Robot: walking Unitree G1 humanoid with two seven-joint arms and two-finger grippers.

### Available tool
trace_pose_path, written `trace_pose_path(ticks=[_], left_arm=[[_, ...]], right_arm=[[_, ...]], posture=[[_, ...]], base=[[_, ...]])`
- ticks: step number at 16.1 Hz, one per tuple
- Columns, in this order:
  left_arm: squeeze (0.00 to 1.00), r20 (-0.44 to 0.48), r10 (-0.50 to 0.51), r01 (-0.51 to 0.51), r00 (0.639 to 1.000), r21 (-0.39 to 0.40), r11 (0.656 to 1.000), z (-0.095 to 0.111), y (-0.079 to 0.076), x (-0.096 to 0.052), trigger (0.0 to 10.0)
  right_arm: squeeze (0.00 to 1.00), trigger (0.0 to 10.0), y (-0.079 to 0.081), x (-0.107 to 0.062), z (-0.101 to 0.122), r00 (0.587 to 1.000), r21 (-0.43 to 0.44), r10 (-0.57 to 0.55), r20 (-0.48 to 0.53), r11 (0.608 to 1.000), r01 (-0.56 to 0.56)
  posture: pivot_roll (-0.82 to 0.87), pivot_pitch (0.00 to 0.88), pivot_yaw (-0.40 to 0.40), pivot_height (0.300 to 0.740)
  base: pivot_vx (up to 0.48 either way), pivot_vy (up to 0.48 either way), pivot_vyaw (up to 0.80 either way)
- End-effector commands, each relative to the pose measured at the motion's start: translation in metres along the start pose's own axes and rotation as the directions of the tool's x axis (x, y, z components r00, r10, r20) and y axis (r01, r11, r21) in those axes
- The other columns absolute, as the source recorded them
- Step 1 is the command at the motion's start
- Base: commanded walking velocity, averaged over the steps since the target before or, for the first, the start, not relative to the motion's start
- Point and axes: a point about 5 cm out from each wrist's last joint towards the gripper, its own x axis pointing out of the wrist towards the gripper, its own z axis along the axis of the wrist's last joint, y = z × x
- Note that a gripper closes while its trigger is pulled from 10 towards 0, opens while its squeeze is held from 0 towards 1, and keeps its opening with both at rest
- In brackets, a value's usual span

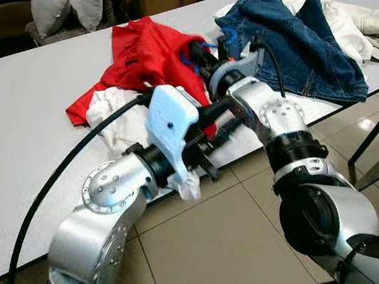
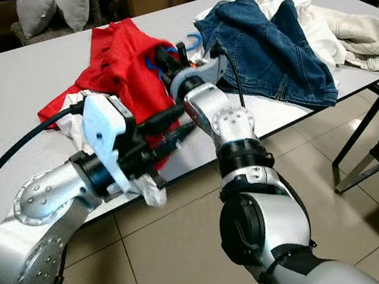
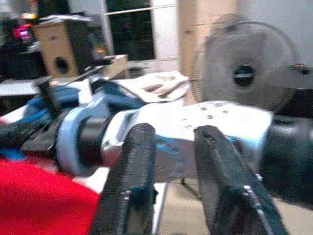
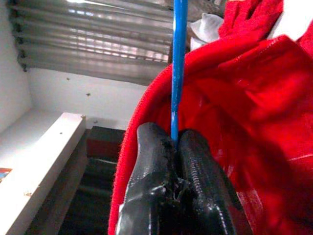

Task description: Hang hanger

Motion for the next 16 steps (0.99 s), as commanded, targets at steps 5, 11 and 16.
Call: trace_pose_path(ticks=[5, 11, 16], left_arm=[[1.0, -0.012, -0.007, 0.007, 1.0, 0.011, 1.0, -0.003, -0.002, -0.004, 10.0], [0.0, -0.104, 0.564, -0.569, 0.819, -0.025, 0.822, -0.029, 0.062, -0.085, 10.0], [0.0, -0.24, 0.635, -0.659, 0.735, -0.029, 0.752, -0.065, 0.054, -0.086, 10.0]], right_arm=[[0.0, 10.0, 0.007, 0.0, -0.004, 0.998, -0.026, 0.066, -0.017, 0.997, -0.066], [0.0, 10.0, 0.031, -0.04, 0.039, 0.92, -0.051, 0.372, -0.128, 0.923, -0.38], [0.0, 10.0, 0.055, -0.085, 0.067, 0.804, -0.13, 0.569, -0.173, 0.796, -0.591]], posture=[[-0.02, 0.07, 0.009, 0.74], [-0.02, 0.074, 0.009, 0.74], [-0.02, 0.077, 0.003, 0.74]], base=[[0.0, 0.0, 0.0], [0.0, 0.0, 0.0], [0.0, 0.0, 0.0]])
